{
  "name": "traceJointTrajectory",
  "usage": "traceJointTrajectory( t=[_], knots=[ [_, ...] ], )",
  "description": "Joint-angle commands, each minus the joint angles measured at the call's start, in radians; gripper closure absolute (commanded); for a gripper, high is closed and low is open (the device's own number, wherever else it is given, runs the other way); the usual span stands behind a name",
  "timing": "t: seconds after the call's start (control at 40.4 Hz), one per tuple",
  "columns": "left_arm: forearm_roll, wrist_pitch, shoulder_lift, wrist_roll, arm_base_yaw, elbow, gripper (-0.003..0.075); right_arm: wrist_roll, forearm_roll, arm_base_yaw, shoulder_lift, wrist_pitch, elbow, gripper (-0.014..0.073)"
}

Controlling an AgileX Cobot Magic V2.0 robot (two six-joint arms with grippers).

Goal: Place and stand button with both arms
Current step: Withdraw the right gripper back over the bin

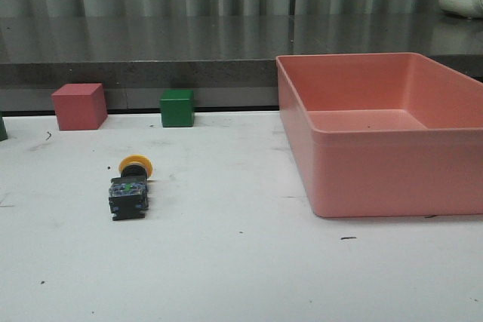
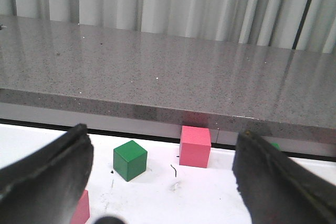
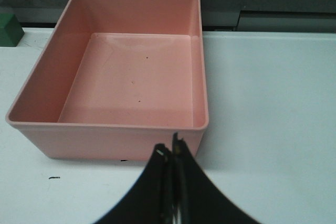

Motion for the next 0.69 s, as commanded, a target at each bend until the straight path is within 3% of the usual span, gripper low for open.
traceJointTrajectory(
  t=[0.0, 0.198, 0.445, 0.668],
  knots=[
    [0.0, -0.083, 0.012, -0.008, 0.002, -0.035, 0.0196, -0.009, -0.019, -0.006, -0.096, -0.111, 0.053, 0.0662],
    [-0.002, -0.083, 0.012, -0.008, 0.002, -0.035, 0.0196, -0.009, -0.022, -0.006, -0.226, -0.165, 0.102, 0.0662],
    [-0.01, -0.083, 0.022, -0.008, 0.002, -0.043, 0.0196, -0.009, -0.022, -0.006, -0.239, -0.167, 0.102, 0.0662],
    [-0.043, -0.03, 0.187, -0.008, -0.056, -0.122, 0.0196, -0.009, -0.022, -0.006, -0.239, -0.167, 0.102, 0.0662]
  ],
)
